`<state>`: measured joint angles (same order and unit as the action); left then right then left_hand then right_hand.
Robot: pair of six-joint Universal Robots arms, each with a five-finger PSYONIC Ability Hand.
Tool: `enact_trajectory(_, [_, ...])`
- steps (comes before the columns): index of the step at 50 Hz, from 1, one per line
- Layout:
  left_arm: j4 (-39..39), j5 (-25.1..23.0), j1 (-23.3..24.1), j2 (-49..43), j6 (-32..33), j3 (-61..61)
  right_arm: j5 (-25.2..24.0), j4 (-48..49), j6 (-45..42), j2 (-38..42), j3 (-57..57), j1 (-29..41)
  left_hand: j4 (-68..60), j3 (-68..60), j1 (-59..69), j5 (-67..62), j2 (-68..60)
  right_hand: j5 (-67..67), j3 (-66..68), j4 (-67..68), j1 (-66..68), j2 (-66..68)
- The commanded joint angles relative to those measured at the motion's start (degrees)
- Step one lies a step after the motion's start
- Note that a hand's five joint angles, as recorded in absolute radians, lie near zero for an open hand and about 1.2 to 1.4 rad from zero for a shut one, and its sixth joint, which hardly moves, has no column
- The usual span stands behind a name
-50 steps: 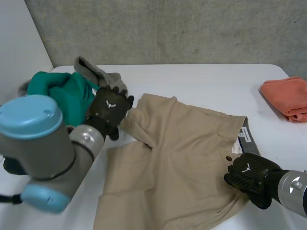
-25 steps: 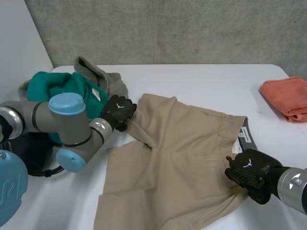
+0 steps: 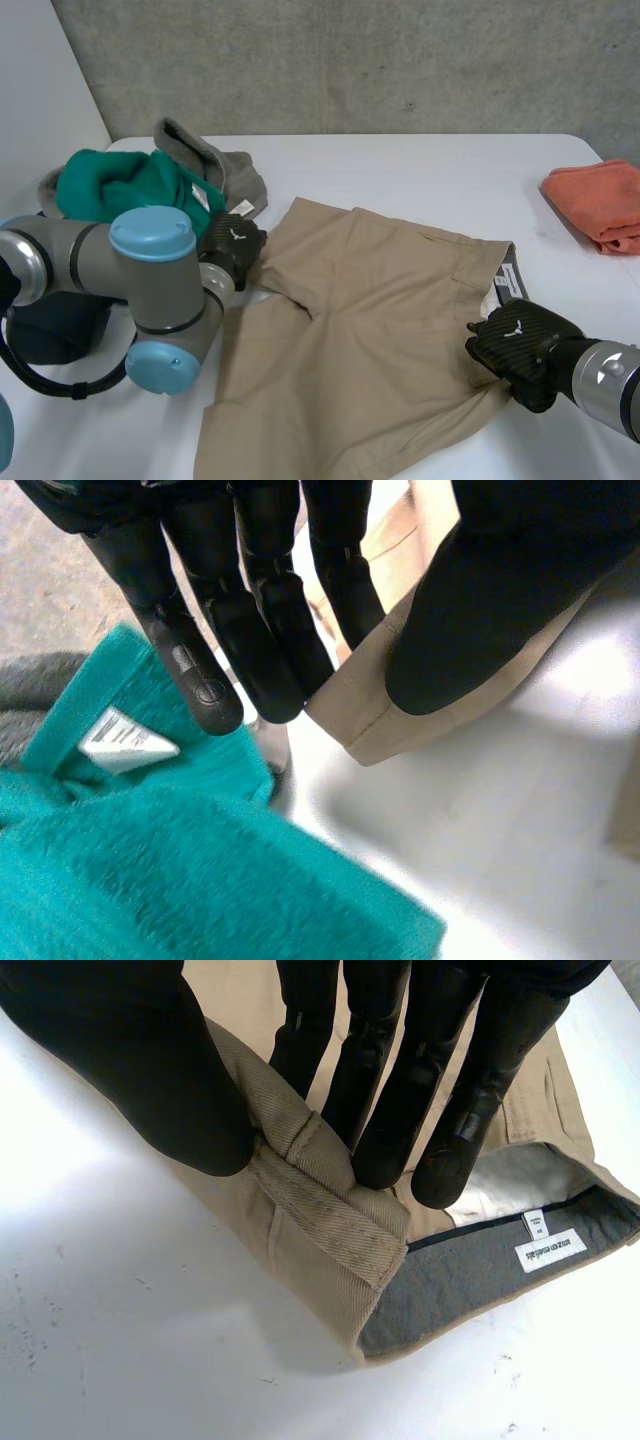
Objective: Fold the laundry.
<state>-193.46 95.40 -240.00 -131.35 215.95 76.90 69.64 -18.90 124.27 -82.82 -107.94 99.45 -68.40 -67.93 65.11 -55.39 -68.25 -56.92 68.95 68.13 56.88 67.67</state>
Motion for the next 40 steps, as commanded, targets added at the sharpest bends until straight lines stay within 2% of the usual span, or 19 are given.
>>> enact_trajectory(1, [-0.2, -0.1, 1.4, 0.5, -0.5, 0.4, 0.0, 0.9, 0.2, 0.8, 0.3, 0.0, 34.2, 33.8, -30.9, 31.2, 34.1, -13.1, 11.0, 11.9, 23.1, 12.3])
enact_trajectory(8, [0.3, 0.1, 1.6, 8.0, -2.5, 2.8, 0.1, 2.9, 3.1, 1.1, 1.9, 0.0, 37.7, 37.2, -34.4, 34.7, 37.5, -13.1, 11.0, 11.9, 23.1, 12.3])
enact_trajectory(14, [1.8, -0.3, 3.0, 20.1, -12.1, 12.0, -0.1, 3.1, 11.6, 3.2, 6.0, 0.1, 35.8, 35.3, -32.5, 32.8, 35.7, -13.1, 11.0, 11.9, 23.1, 12.3])
enact_trajectory(20, [10.5, -0.8, 6.4, 28.9, -20.0, 19.4, -0.2, 3.9, 15.8, 6.4, 9.3, 0.3, 34.1, 33.7, -30.8, 31.1, 34.0, -13.1, 11.0, 11.9, 23.1, 12.3])
enact_trajectory(21, [13.9, -0.9, 6.8, 30.7, -21.9, 21.1, -0.2, 4.1, 16.0, 6.7, 9.6, 0.3, 34.0, 33.5, -30.7, 31.0, 33.8, -13.1, 11.0, 11.9, 23.1, 12.3])
enact_trajectory(28, [24.2, -2.8, 8.8, 33.0, -28.8, 26.3, 0.5, 6.9, 17.2, 9.7, 11.6, 0.3, 34.0, 33.5, -30.7, 31.0, 33.8, -13.1, 11.0, 11.9, 23.1, 12.3])
enact_trajectory(32, [27.1, -4.7, 9.5, 32.8, -33.6, 27.6, 0.5, 7.0, 17.2, 10.8, 12.0, 0.3, 34.0, 33.5, -30.7, 31.0, 33.8, -13.1, 11.0, 11.9, 23.1, 12.3])
enact_trajectory(36, [27.8, -4.9, 9.8, 32.6, -37.1, 28.7, 0.5, 7.0, 17.2, 11.6, 12.1, 0.3, 34.1, 33.7, -30.8, 31.1, 34.0, -13.1, 11.0, 11.9, 23.1, 12.3])
enact_trajectory(40, [26.5, -4.6, 10.3, 31.7, -37.7, 29.1, 0.5, 7.2, 17.2, 11.7, 12.2, 0.4, 31.3, 30.8, -28.0, 28.3, 31.1, -13.1, 11.0, 11.9, 23.1, 12.3])
